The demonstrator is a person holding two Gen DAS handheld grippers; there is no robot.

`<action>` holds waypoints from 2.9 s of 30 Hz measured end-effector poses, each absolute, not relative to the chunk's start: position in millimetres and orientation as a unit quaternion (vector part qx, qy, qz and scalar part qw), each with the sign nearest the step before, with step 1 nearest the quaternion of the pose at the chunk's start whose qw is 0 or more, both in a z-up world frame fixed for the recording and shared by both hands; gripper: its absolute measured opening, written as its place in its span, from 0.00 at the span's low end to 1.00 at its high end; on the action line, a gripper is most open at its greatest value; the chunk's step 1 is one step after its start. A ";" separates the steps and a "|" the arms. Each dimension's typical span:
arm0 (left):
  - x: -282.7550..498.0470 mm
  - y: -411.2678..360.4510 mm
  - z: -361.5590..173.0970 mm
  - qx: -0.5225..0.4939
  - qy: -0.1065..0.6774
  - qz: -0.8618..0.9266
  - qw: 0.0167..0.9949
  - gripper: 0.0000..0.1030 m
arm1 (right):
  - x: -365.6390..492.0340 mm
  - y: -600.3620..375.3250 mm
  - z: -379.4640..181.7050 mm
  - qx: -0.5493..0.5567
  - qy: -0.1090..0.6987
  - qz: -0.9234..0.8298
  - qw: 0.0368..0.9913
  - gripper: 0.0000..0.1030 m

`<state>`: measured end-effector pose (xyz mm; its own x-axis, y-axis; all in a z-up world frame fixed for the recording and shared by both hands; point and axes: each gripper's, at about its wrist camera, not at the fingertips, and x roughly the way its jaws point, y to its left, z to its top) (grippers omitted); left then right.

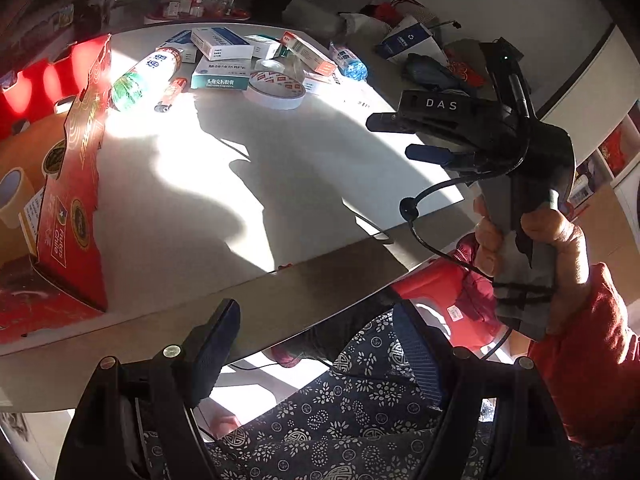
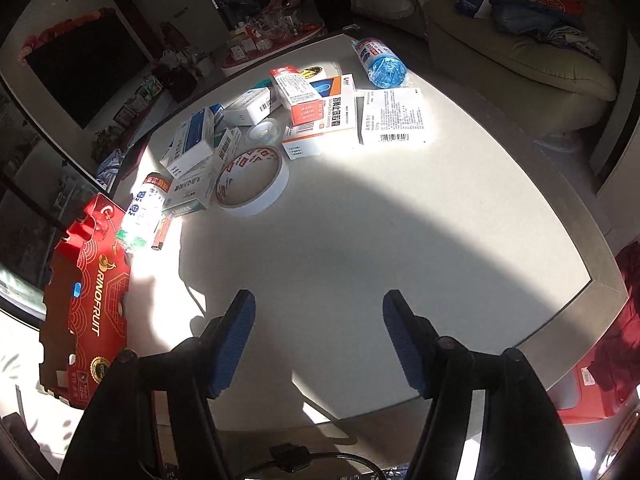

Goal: Organize objects

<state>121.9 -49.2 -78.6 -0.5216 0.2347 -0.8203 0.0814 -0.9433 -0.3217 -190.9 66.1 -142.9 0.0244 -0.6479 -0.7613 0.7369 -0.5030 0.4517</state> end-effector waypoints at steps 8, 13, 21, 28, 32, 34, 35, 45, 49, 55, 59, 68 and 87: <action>117.3 -45.3 -87.2 -0.496 -0.166 0.851 0.047 0.80 | -206.5 93.8 -151.3 0.516 0.028 -0.713 0.473 0.64; 117.2 -42.5 -85.6 -0.496 -0.160 0.852 0.045 0.80 | -209.2 97.2 -154.7 0.520 0.022 -0.709 0.476 0.64; 116.8 -37.5 -83.5 -0.499 -0.152 0.852 0.043 0.80 | -210.0 103.4 -154.2 0.513 0.021 -0.707 0.487 0.64; 116.0 -30.0 -85.7 -0.504 -0.142 0.850 0.049 0.80 | -216.6 114.2 -159.2 0.515 0.013 -0.709 0.481 0.64; 116.1 -27.5 -89.2 -0.510 -0.143 0.847 0.049 0.80 | -218.5 121.2 -164.8 0.520 0.011 -0.709 0.477 0.64; 115.7 -26.6 -89.0 -0.509 -0.143 0.847 0.050 0.80 | -220.0 124.1 -166.4 0.522 0.009 -0.709 0.475 0.64; 115.6 -26.2 -88.5 -0.509 -0.143 0.848 0.050 0.80 | -220.7 125.5 -166.4 0.522 0.008 -0.709 0.474 0.64; 116.4 -21.6 -87.4 -0.508 -0.138 0.849 0.048 0.80 | -220.4 133.1 -160.1 0.515 0.007 -0.708 0.483 0.64; 117.3 -19.6 -86.2 -0.508 -0.135 0.849 0.047 0.80 | -220.1 136.3 -159.1 0.515 0.009 -0.708 0.483 0.64; 116.2 -18.0 -84.0 -0.509 -0.131 0.850 0.040 0.80 | -221.0 141.7 -154.4 0.512 0.012 -0.709 0.485 0.64; 112.9 -17.0 -78.8 -0.509 -0.119 0.852 0.029 0.80 | -222.5 145.8 -150.2 0.514 0.017 -0.708 0.484 0.64; 77.1 -37.1 -44.2 -0.519 -0.085 0.850 -0.038 0.80 | -233.6 133.1 -118.3 0.508 0.048 -0.696 0.505 0.64; -126.4 -137.1 -9.6 -0.593 -0.180 0.773 -0.138 0.80 | -288.8 -35.4 -54.0 0.537 0.147 -0.620 0.552 0.64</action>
